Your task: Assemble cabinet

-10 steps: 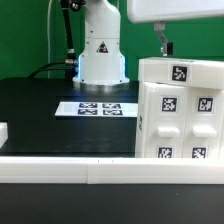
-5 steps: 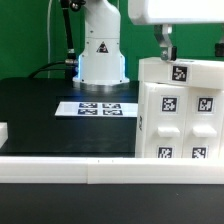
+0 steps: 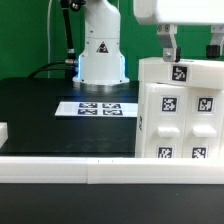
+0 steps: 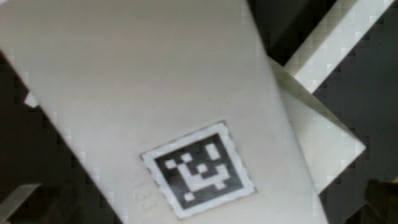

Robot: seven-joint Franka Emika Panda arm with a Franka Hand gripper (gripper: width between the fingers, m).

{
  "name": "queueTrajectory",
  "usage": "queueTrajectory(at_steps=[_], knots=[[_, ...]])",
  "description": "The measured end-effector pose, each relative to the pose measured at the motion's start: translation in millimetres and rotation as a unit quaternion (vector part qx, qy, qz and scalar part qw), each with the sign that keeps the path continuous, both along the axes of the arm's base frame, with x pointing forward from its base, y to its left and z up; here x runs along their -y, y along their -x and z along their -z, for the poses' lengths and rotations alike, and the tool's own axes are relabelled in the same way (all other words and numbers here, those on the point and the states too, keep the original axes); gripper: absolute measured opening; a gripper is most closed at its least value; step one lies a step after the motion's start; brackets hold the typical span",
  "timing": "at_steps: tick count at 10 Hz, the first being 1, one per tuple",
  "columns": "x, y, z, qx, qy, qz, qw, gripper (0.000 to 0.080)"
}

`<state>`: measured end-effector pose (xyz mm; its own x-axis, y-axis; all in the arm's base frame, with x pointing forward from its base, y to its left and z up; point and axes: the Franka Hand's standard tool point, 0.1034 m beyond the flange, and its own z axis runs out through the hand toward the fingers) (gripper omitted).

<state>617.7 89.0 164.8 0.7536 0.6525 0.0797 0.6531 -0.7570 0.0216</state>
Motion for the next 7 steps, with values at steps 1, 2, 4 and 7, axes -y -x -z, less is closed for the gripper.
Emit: queueTrajectory(at_steps=[1, 2, 4, 7], knots=[[2.5, 0.4, 2.3, -0.002, 0.001, -0.007, 1.000, 0.0797], [5.4, 1.0, 6.0, -0.004, 0.002, -0.006, 1.000, 0.0797], [7.1, 1.6, 9.1, -0.007, 0.002, -0.001, 1.000, 0.0797], [7.8, 1.2, 8.8, -0.006, 0.002, 0.001, 1.000, 0.0560]])
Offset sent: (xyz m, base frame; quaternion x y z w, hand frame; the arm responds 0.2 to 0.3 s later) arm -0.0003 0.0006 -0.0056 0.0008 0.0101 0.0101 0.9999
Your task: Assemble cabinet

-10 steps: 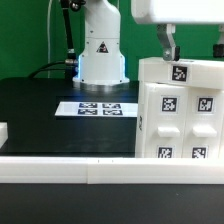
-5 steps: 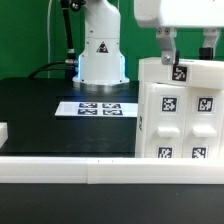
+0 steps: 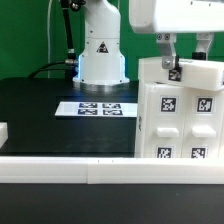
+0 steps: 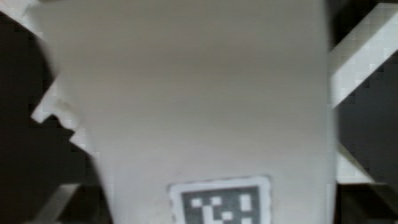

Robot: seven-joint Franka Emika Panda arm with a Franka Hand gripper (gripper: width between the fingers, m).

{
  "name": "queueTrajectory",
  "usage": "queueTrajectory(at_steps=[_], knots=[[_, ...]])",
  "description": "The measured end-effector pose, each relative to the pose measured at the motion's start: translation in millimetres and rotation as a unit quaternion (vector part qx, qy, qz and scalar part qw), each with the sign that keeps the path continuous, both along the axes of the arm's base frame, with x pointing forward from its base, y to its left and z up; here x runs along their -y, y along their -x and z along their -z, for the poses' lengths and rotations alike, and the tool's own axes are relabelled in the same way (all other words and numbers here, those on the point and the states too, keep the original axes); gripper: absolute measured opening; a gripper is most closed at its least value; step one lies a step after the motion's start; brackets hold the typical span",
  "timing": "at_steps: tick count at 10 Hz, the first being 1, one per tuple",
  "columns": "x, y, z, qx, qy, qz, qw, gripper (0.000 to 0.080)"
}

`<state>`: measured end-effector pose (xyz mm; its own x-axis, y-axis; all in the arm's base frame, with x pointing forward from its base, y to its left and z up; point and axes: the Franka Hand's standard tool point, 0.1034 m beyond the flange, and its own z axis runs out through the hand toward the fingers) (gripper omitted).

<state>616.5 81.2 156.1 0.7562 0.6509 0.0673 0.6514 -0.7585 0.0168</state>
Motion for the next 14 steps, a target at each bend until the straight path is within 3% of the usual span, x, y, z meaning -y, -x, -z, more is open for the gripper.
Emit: queueTrajectory(at_steps=[4, 9, 11, 14], knots=[[-0.1, -0.5, 0.1, 0.001, -0.002, 0.028, 1.000, 0.0558], [0.0, -0.5, 0.2, -0.005, -0.015, 0.223, 0.975, 0.0560], [-0.8, -1.3, 0.5, 0.004, -0.026, 0.329, 0.944, 0.0560], [-3.8, -1.3, 1.1, 0.001, -0.042, 0.493, 0.869, 0.0560]])
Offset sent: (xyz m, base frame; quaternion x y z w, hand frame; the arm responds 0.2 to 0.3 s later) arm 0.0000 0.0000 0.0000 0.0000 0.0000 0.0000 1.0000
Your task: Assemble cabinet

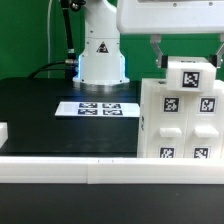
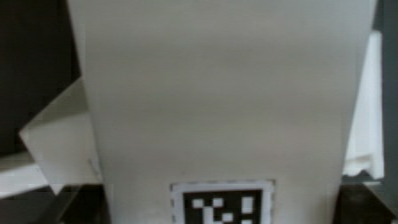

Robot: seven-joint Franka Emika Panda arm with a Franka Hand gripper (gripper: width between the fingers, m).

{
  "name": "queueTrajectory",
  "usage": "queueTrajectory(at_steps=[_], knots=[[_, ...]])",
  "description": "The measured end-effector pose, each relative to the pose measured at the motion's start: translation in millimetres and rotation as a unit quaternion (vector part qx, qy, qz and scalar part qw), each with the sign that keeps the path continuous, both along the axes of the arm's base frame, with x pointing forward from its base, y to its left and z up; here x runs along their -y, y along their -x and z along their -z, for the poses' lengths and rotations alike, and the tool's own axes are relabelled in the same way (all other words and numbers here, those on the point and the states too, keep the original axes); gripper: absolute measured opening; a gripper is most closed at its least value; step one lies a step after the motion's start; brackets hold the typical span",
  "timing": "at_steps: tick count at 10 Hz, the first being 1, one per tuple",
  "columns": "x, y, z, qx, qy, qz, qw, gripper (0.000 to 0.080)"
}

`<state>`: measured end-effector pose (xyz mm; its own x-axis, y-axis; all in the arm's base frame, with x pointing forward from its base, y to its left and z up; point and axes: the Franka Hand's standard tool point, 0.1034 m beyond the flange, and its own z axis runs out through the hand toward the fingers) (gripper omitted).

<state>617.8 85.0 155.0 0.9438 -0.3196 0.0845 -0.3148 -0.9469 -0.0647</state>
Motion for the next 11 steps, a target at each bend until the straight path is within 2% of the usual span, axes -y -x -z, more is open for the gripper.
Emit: queueTrajectory(at_steps=[3, 6, 9, 11], knots=[[0.3, -0.9, -0.9, -0.004, -0.015, 0.147, 0.989, 0.0560], [0.1, -0.3, -0.7, -0.008, -0.023, 0.219, 0.976, 0.0560], [-0.2, 0.5, -0.4, -0.014, -0.032, 0.302, 0.953, 0.0560], [-0.2, 1.1, -0.3, -0.017, -0.043, 0.393, 0.918, 0.0560]])
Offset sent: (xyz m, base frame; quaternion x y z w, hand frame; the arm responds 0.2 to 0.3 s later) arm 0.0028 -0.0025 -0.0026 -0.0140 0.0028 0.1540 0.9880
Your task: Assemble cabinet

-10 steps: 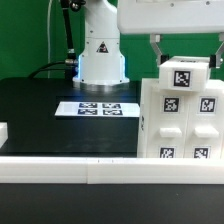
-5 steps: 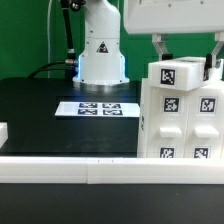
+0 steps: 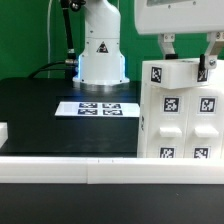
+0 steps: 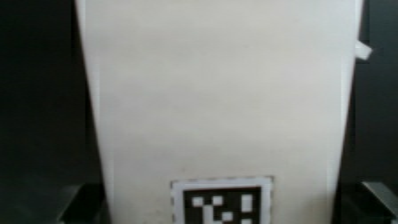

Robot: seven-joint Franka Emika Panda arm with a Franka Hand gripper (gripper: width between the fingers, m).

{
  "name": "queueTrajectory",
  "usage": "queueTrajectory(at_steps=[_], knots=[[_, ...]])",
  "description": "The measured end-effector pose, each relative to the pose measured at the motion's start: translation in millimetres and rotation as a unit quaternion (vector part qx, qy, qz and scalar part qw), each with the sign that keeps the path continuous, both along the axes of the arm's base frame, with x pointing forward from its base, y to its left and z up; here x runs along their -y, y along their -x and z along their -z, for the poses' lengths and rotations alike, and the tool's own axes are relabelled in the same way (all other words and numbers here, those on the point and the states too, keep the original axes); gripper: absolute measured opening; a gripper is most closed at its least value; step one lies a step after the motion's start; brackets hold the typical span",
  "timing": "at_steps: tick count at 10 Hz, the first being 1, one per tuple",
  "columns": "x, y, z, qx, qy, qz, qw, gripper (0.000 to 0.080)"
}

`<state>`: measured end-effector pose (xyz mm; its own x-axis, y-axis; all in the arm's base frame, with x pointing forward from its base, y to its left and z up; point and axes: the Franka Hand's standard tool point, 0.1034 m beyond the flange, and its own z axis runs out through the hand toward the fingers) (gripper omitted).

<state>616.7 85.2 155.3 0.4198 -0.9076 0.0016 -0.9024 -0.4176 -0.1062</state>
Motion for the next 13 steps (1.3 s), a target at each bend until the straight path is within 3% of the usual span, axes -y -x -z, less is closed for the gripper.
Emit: queueTrajectory(at_steps=[4, 8, 10, 12, 13], knots=[[-0.9, 0.6, -0.2, -0.004, -0.026, 0.189, 0.982, 0.0560], [-4.0, -0.7, -3.1, -0.012, -0.051, 0.350, 0.935, 0.0560], [-5.1, -0.6, -3.0, -0.013, -0.054, 0.352, 0.934, 0.0560], [-6.9, 0.0, -1.4, -0.015, -0.056, 0.349, 0.935, 0.0753], [-7.4, 0.3, -0.8, -0.015, -0.056, 0.346, 0.936, 0.0786]])
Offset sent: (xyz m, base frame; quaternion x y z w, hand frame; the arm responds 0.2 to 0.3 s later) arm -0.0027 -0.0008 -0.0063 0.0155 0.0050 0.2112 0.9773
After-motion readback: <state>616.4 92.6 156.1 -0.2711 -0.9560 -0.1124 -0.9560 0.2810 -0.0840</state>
